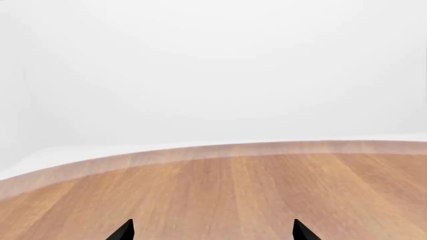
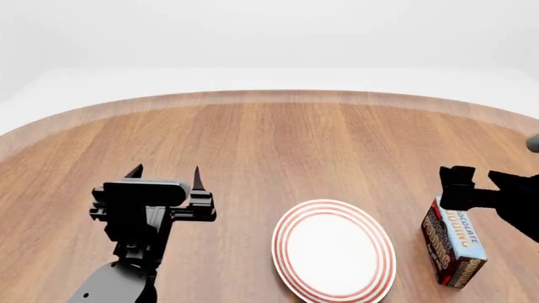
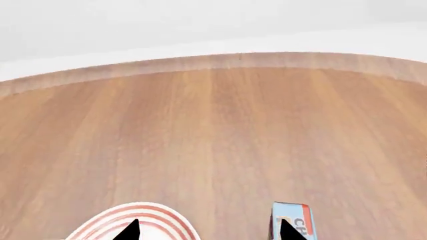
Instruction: Put the chocolate pudding to the right of the plate.
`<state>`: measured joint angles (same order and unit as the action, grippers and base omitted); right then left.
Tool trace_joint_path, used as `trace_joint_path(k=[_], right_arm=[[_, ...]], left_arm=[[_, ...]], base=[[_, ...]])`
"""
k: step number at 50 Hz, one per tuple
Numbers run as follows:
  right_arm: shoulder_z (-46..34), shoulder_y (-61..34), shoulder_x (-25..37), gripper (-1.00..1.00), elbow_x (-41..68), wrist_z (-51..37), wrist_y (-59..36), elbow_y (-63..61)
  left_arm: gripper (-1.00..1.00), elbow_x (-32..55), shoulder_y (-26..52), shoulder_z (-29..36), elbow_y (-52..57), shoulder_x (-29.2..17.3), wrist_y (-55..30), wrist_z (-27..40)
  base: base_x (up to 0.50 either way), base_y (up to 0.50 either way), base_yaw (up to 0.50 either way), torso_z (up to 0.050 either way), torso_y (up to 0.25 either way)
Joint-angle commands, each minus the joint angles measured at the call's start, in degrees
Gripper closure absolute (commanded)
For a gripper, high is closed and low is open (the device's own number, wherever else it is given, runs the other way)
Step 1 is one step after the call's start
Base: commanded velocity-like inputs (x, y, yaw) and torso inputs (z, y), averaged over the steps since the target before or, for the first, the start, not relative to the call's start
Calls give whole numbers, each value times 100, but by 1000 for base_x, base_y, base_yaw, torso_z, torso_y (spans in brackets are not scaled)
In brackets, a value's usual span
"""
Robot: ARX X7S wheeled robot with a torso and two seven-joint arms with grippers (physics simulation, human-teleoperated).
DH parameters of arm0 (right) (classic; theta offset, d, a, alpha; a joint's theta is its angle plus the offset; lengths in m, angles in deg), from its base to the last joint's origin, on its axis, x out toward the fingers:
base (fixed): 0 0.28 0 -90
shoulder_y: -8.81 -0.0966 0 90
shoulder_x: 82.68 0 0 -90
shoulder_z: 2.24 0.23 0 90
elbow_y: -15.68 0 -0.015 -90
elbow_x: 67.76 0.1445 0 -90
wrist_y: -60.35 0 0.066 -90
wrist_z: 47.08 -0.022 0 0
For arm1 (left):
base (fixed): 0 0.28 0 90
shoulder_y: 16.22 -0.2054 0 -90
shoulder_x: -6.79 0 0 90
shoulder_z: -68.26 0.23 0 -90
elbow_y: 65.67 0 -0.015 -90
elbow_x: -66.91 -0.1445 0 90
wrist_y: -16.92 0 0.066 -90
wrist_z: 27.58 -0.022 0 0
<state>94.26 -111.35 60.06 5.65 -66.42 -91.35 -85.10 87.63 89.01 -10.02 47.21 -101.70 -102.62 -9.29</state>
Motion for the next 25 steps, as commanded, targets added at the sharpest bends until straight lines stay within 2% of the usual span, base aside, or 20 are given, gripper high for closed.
trace_joint_path(k=[1, 6, 11, 12, 13, 17, 25], right_arm=[[1387, 1766, -173, -100, 394, -834, 538, -2725], [1927, 2330, -337, -100, 518, -901, 725, -3488], [2009, 2738, -643, -100, -3, -871, 878, -3932], [1703, 2806, -693, -100, -775, -1039, 855, -4135], [1611, 2859, -762, -100, -1007, -1005, 924, -4189], [1493, 3087, -1077, -100, -1438, -904, 1236, -4406], [787, 3135, -1219, -100, -2244, -740, 1448, -4505]], left_arm=[[-100, 36, 32, 10, 84, -26, -57, 33], [-100, 47, 42, 14, 144, -48, -89, 51], [-100, 60, 9, -1, 194, -64, -82, 74], [-100, 54, 3, 2, 196, -68, -79, 79], [-100, 53, 3, 4, 200, -71, -81, 83], [-100, 69, 11, 4, 262, -86, -127, 107], [-100, 61, 14, 30, 238, -89, -103, 118]], base=[[0, 0, 0, 0, 0], [0, 0, 0, 0, 0], [0, 0, 0, 0, 0], [0, 0, 0, 0, 0], [0, 0, 0, 0, 0], [0, 0, 0, 0, 0], [0, 0, 0, 0, 0]])
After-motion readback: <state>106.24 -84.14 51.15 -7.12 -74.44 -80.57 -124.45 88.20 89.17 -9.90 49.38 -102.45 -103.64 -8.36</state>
